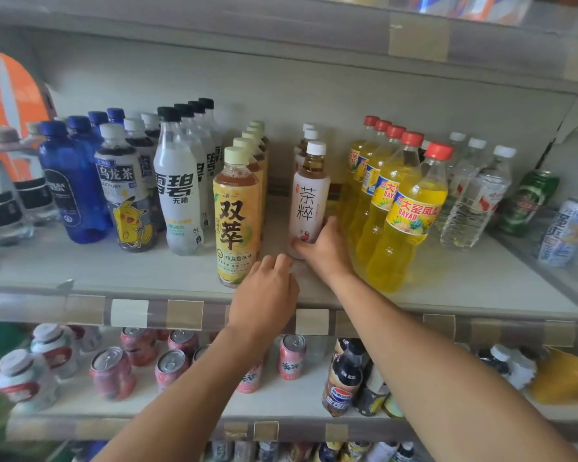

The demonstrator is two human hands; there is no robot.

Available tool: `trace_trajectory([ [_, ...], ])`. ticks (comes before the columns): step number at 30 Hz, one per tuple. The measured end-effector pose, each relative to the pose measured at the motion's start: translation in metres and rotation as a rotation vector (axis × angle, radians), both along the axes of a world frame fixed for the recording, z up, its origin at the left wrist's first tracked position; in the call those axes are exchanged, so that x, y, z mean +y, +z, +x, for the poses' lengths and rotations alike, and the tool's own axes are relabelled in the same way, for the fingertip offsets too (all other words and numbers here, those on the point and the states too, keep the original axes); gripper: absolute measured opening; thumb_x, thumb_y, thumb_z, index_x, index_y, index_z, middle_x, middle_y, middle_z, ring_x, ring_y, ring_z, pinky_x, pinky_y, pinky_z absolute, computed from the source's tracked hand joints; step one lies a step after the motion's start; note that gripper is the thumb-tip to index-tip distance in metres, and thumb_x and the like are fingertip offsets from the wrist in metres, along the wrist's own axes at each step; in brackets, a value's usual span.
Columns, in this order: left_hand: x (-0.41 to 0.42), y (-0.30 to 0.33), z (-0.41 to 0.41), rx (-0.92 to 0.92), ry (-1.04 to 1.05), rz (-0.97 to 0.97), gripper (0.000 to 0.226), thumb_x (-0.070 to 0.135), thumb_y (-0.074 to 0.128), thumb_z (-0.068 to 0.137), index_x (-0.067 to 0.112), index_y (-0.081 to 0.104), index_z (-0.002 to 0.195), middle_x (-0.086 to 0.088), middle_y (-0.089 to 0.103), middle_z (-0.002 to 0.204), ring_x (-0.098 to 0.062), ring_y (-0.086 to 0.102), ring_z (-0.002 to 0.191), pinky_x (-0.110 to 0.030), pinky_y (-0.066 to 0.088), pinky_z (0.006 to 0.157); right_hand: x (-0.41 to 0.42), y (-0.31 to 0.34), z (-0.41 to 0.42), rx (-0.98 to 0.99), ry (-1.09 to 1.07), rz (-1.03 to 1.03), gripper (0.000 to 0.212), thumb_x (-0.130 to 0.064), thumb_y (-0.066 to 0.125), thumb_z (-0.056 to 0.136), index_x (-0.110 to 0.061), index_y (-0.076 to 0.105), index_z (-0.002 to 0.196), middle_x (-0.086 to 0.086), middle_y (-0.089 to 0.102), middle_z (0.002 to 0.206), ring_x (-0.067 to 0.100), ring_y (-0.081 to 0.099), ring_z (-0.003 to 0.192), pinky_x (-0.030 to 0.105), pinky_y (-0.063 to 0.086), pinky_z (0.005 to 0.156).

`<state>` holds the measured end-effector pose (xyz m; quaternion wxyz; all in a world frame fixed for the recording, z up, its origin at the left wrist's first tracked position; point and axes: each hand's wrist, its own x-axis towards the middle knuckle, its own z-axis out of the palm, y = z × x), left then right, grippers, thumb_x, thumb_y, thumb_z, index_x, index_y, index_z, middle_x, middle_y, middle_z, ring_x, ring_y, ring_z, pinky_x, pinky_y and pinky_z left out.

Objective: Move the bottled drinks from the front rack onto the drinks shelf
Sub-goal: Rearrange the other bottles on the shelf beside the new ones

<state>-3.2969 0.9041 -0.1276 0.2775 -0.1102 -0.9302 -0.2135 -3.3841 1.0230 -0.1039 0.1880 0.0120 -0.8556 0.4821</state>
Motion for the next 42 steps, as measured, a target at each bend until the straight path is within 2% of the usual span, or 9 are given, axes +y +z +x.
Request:
trace_trajectory([
  [5,0.007,0.003,-0.006,0.015,0.023,0.008,0.018,0.022,0.052,0.094,0.011,0.059,0.106,-0.009,0.062,0.097,-0.029,0.059,0.091,-0.036,0.046,0.063,0.003,0.0,-0.017,-0.011,0.023,0.031,0.068,-0.028,0.084,0.075,-0.011,0.042,0.125,0.008,0.058,0.128,0.025,0.061,0.113,0.019,0.047,0.07],
  [11,0.017,0.008,-0.015,0.018,0.019,-0.004,0.022,0.025,0.05,0.095,0.013,0.058,0.111,-0.009,0.063,0.102,-0.029,0.06,0.096,-0.036,0.047,0.064,0.005,0.004,-0.036,-0.027,-0.009,0.087,0.065,-0.029,0.082,0.078,-0.01,0.045,0.128,0.009,0.058,0.132,0.027,0.06,0.118,0.024,0.045,0.077],
  [19,0.021,0.011,-0.024,-0.008,0.05,-0.008,0.023,0.03,0.045,0.097,0.015,0.055,0.111,-0.006,0.063,0.108,-0.027,0.06,0.099,-0.034,0.043,0.064,0.003,0.001,-0.047,-0.017,-0.027,0.067,0.062,-0.03,0.083,0.076,-0.012,0.047,0.123,0.007,0.061,0.127,0.026,0.062,0.113,0.03,0.053,0.081],
  [24,0.02,0.011,-0.025,-0.034,0.048,-0.013,0.023,0.031,0.043,0.098,0.017,0.053,0.113,-0.005,0.062,0.11,-0.027,0.059,0.1,-0.035,0.046,0.066,0.001,0.002,-0.049,-0.029,-0.023,0.067,0.06,-0.028,0.082,0.077,-0.013,0.047,0.124,0.007,0.06,0.128,0.026,0.061,0.114,0.03,0.051,0.083],
  [34,0.018,0.011,-0.023,-0.058,0.035,0.002,0.025,0.03,0.044,0.097,0.014,0.054,0.112,-0.009,0.063,0.107,-0.03,0.059,0.1,-0.036,0.044,0.065,0.0,0.004,-0.044,-0.06,-0.044,0.093,0.058,-0.028,0.081,0.079,-0.011,0.047,0.124,0.008,0.061,0.127,0.028,0.061,0.113,0.03,0.047,0.079],
  [42,0.018,0.019,-0.017,-0.096,0.013,-0.021,0.026,0.029,0.044,0.098,0.013,0.053,0.116,-0.009,0.06,0.111,-0.031,0.059,0.101,-0.034,0.039,0.064,0.003,0.017,-0.022,-0.115,-0.089,0.254,0.052,-0.038,0.072,0.085,-0.008,0.053,0.123,0.012,0.064,0.124,0.032,0.062,0.11,0.026,0.041,0.072],
])
